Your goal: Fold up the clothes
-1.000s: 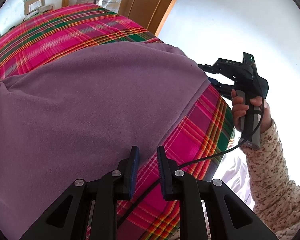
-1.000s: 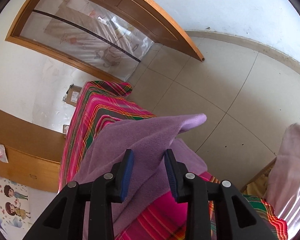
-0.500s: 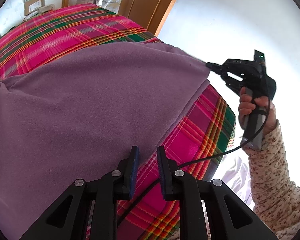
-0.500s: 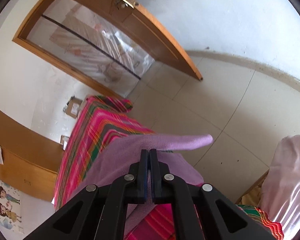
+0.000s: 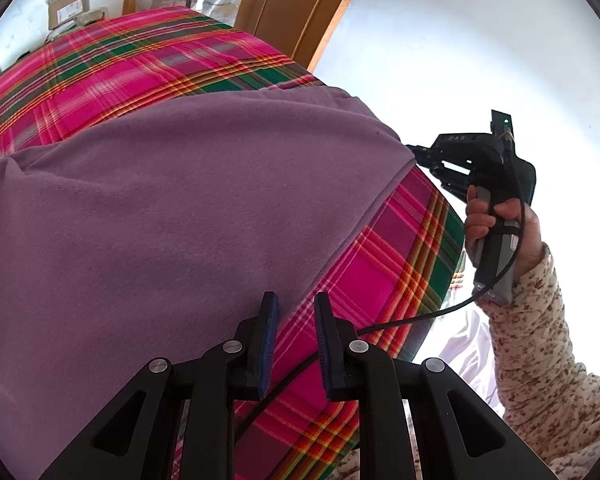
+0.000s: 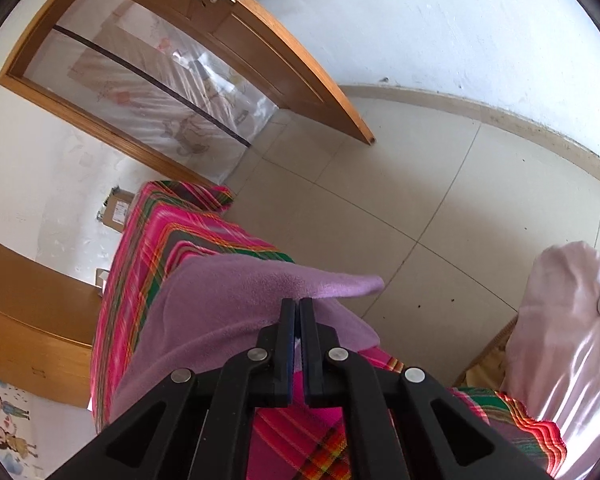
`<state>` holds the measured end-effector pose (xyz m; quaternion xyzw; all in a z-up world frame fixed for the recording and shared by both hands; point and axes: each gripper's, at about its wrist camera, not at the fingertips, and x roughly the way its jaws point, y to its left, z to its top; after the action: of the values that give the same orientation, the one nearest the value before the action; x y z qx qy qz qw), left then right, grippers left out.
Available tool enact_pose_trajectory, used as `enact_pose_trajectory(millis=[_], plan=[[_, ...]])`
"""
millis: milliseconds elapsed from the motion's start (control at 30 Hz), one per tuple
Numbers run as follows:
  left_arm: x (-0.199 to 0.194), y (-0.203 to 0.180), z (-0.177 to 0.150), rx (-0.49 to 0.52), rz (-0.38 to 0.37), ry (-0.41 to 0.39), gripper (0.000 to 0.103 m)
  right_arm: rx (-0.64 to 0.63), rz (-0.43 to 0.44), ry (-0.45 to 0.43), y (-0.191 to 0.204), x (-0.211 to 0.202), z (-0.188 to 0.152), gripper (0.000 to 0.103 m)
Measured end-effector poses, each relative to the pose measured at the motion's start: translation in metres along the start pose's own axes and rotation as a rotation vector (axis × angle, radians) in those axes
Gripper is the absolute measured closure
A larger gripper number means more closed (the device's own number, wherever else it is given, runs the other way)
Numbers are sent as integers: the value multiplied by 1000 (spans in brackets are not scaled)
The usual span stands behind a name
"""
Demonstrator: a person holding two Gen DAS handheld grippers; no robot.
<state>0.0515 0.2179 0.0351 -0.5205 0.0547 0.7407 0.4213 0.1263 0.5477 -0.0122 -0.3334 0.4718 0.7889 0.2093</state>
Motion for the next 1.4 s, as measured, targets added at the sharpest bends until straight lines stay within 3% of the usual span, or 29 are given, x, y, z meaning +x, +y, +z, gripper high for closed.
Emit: enact_pose_trajectory(millis=[167,333,533,667,767,900,1233,1400], plan=[[-11,7,-2,-12,1,-16,84,-83,-80,-50,19,-15,-3,97],[-38,28,-8,-46,30,-52,84,-251,-73,-133,57,-50,-3,97],[-94,72,-6,-122,146,-146,84,-548,25,-188,141,-87,-14,97],[-123,106,-5,-185,225,-188,84,-691,175,-166,202,-97,-31,97],[-142,131,-5,-233,276,-212,77,-829,259,-103,250,-84,-54,93],[-158,166,-4,-303,318,-224,73,-976,310,24,295,-49,-93,77],[-140,216,16,-312,342,-138,73,-1186,440,363,349,44,-194,74],[-136,246,18,-366,332,-131,73,-1252,454,462,369,74,-228,68]])
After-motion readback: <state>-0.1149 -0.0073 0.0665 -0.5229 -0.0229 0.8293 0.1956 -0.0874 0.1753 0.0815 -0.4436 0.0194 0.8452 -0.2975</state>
